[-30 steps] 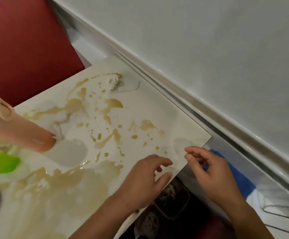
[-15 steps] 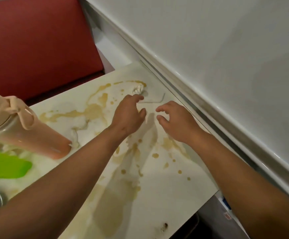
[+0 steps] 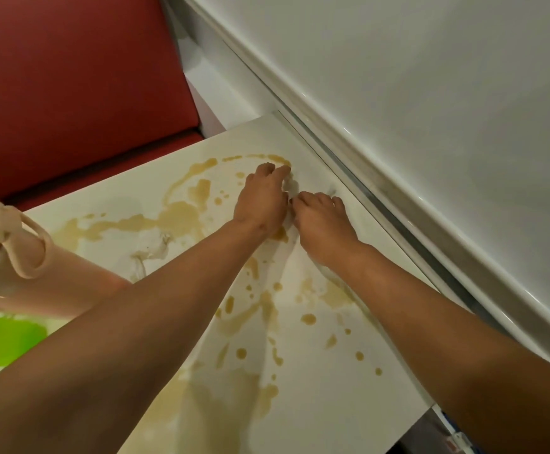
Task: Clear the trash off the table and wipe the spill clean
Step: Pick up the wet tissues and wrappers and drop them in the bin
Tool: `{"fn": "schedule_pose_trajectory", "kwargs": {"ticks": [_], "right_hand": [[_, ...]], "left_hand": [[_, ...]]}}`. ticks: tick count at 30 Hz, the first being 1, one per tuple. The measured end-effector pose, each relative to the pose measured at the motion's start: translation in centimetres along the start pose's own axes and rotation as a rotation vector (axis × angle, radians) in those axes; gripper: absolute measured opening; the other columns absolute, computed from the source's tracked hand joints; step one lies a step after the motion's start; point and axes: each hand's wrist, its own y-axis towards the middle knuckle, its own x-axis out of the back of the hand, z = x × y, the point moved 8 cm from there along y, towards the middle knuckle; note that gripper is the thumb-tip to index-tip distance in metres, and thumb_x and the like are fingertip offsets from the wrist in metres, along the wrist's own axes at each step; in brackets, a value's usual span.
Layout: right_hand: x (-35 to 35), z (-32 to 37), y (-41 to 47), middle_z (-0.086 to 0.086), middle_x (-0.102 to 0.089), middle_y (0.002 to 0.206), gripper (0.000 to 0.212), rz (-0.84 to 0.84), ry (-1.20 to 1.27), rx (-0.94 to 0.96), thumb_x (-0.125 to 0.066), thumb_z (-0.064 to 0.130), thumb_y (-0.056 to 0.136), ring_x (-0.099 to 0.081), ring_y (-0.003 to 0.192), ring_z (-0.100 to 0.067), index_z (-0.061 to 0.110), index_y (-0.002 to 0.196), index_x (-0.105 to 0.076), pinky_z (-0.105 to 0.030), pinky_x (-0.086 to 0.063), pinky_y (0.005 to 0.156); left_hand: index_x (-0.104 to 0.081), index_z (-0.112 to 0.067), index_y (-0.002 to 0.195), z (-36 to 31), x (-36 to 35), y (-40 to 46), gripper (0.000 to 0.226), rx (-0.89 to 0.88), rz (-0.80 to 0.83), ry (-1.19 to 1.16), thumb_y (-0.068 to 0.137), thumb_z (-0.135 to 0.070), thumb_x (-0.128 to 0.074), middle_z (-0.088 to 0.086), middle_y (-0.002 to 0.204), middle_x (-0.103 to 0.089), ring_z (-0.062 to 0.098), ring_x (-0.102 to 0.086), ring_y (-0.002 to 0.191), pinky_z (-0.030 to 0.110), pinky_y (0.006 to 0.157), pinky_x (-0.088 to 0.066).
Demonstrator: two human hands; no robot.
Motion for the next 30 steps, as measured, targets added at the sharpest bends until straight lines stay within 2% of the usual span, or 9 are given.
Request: {"fn": "schedule_pose_trajectory", "kwargs": {"ticks": [3, 7, 9, 13, 16, 19, 22, 26, 30], "right_hand": [[0.2, 0.6, -0.5, -0.006, -0.058, 0.115, 0.041, -0.032, -0.090, 0.024, -0.059, -0.003, 0.083, -0.055, 0.109, -0.031, 0.016, 0.119, -0.059, -0.045, -0.036, 0.105], [0.7, 0.6, -1.5, -0.002, -0.062, 0.103, 0.027, -0.052, -0.132, 0.033, -0.066, 0.007, 0.091, -0.057, 0.093, -0.026, 0.021, 0.113, -0.065, -0.037, -0.036, 0.085], [0.6, 0.4, -2.5, 0.000, -0.062, 0.100, 0.019, -0.014, -0.144, 0.031, -0.065, 0.009, 0.093, -0.048, 0.081, -0.022, 0.021, 0.108, -0.066, -0.034, -0.030, 0.077], [0.5, 0.2, -4.9, 0.002, -0.056, 0.086, 0.013, 0.063, -0.196, 0.020, -0.058, 0.007, 0.095, -0.042, 0.073, -0.023, 0.019, 0.096, -0.062, -0.032, -0.027, 0.070], [0.8, -0.3, -6.9, 0.003, -0.040, 0.068, 0.024, 0.131, -0.151, -0.025, -0.052, 0.003, 0.091, -0.045, 0.070, -0.027, 0.017, 0.072, -0.046, -0.032, -0.024, 0.060], [1.3, -1.4, -9.5, 0.000, -0.045, 0.066, 0.017, 0.184, -0.058, -0.093, -0.054, 0.008, 0.086, -0.046, 0.061, -0.024, 0.013, 0.071, -0.049, -0.029, -0.020, 0.049], [2.1, -2.7, -13.0, -0.001, -0.052, 0.068, 0.015, 0.196, 0.063, -0.180, -0.056, 0.017, 0.086, -0.045, 0.056, -0.020, 0.012, 0.072, -0.052, -0.031, -0.029, 0.048], [3.6, -4.5, -18.8, 0.000, -0.061, 0.075, 0.018, 0.131, 0.205, -0.315, -0.056, 0.027, 0.090, -0.060, 0.066, -0.021, 0.012, 0.080, -0.060, -0.037, -0.052, 0.060], [5.3, -6.5, -25.4, 0.007, -0.064, 0.074, 0.015, 0.049, 0.231, -0.463, -0.055, 0.028, 0.093, -0.062, 0.069, -0.014, 0.017, 0.091, -0.063, -0.035, -0.054, 0.065]], "left_hand": [[-0.057, -0.017, 0.136, 0.5, 0.3, 0.0, 0.040, 0.039, -0.014, -0.028, 0.096, -0.011, -0.058, 0.008, 0.139, -0.050, 0.026, -0.056, 0.116, 0.036, 0.095, -0.050], [-0.060, -0.012, 0.118, 0.7, 0.7, -0.5, 0.023, 0.039, -0.012, 0.033, 0.095, -0.008, -0.060, 0.009, 0.122, -0.055, 0.025, -0.058, 0.095, 0.032, 0.080, -0.049], [-0.061, -0.011, 0.111, 0.7, 0.9, -0.9, 0.014, 0.046, -0.008, 0.046, 0.097, -0.009, -0.060, 0.009, 0.115, -0.056, 0.027, -0.058, 0.092, 0.035, 0.079, -0.049], [-0.061, -0.012, 0.111, -0.2, 1.6, -2.6, 0.012, 0.045, -0.019, 0.033, 0.099, -0.014, -0.060, 0.008, 0.112, -0.056, 0.028, -0.059, 0.094, 0.038, 0.080, -0.052], [-0.061, -0.014, 0.114, -1.7, 2.5, -4.4, 0.015, 0.019, -0.039, -0.006, 0.100, -0.019, -0.061, 0.005, 0.115, -0.057, 0.025, -0.057, 0.094, 0.031, 0.078, -0.046], [-0.060, -0.016, 0.115, -3.3, 3.3, -7.1, 0.016, 0.018, -0.034, -0.073, 0.101, -0.024, -0.060, -0.001, 0.113, -0.055, 0.015, -0.051, 0.093, 0.019, 0.073, -0.038], [-0.058, -0.023, 0.113, -4.7, 3.6, -10.4, 0.016, 0.028, -0.031, -0.161, 0.100, -0.030, -0.062, -0.007, 0.112, -0.058, 0.010, -0.054, 0.094, 0.012, 0.069, -0.037], [-0.057, -0.027, 0.126, -6.8, 4.1, -14.8, 0.030, 0.048, -0.040, -0.323, 0.097, -0.032, -0.066, -0.009, 0.116, -0.062, 0.007, -0.060, 0.103, 0.024, 0.085, -0.051], [-0.061, -0.031, 0.133, -8.9, 4.4, -19.2, 0.037, 0.051, -0.066, -0.407, 0.097, -0.035, -0.066, -0.014, 0.114, -0.061, 0.006, -0.062, 0.103, 0.031, 0.090, -0.054]]}}
